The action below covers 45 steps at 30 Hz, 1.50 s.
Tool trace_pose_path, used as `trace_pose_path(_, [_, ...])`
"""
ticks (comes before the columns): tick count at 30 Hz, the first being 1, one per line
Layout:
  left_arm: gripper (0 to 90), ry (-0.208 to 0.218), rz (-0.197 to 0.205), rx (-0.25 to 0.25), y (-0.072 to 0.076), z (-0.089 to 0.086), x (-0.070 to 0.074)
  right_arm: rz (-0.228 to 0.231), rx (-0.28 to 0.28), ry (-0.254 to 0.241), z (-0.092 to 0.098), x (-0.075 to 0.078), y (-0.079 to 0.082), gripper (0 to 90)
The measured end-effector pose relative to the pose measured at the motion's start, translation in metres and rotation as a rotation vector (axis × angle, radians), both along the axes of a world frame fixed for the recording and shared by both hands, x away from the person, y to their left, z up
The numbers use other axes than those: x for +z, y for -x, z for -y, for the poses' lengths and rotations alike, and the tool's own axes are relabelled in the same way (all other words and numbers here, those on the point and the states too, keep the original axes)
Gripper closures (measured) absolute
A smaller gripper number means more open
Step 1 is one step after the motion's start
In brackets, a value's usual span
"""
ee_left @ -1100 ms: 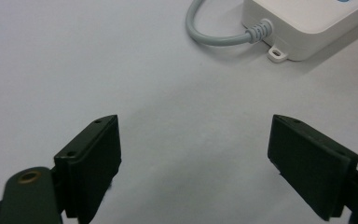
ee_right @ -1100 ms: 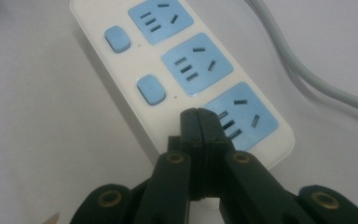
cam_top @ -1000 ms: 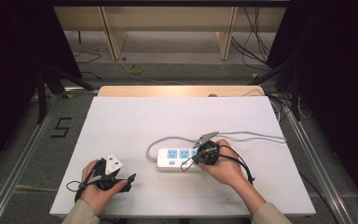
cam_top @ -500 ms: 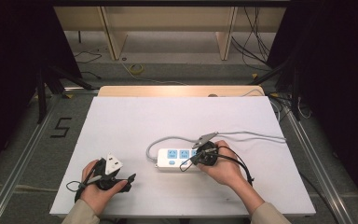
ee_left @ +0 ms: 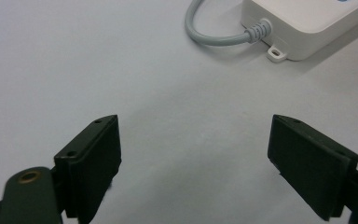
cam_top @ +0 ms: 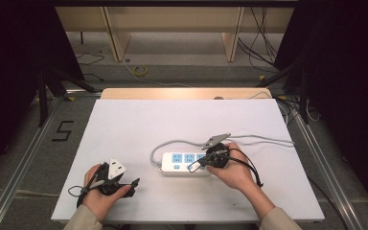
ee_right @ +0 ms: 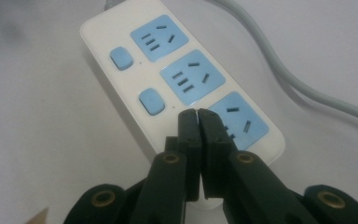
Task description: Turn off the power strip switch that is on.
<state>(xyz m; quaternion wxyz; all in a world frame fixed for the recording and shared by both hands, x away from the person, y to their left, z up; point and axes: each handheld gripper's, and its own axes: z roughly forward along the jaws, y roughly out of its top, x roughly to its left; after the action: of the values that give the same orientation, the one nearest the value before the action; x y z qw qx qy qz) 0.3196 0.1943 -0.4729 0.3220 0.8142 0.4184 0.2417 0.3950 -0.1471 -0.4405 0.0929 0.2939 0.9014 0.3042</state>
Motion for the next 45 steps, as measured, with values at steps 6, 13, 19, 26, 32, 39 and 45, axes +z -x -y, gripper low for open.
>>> trace_pose_path(6, [17.0, -0.001, 0.001, 0.000, 0.000, 0.000, 0.000, 0.006, 0.001, -0.003, 0.004, 0.002, 0.001, 84.8])
trace_pose_path(13, [17.0, 0.000, 0.000, 0.000, 0.000, 0.000, 0.000, 0.005, -0.014, -0.014, 0.010, 0.004, 0.002, 81.5])
trace_pose_path(19, [17.0, 0.002, 0.002, 0.001, 0.001, 0.000, 0.000, 0.003, -0.035, -0.021, 0.021, 0.004, 0.006, 77.2])
trace_pose_path(26, [17.0, -0.004, -0.001, 0.001, 0.001, 0.001, 0.000, 0.011, -0.071, -0.031, 0.042, 0.004, 0.011, 73.3])
trace_pose_path(32, [17.0, -0.003, -0.002, 0.001, 0.001, 0.001, -0.001, 0.011, -0.087, -0.045, 0.053, 0.003, 0.015, 71.1])
trace_pose_path(39, [17.0, -0.003, -0.002, 0.001, 0.001, 0.001, -0.001, 0.011, -0.099, -0.048, 0.063, 0.001, 0.018, 68.9])
trace_pose_path(45, [17.0, -0.003, -0.005, 0.000, 0.001, 0.001, -0.001, 0.009, -0.119, -0.059, 0.072, -0.001, 0.023, 65.4])
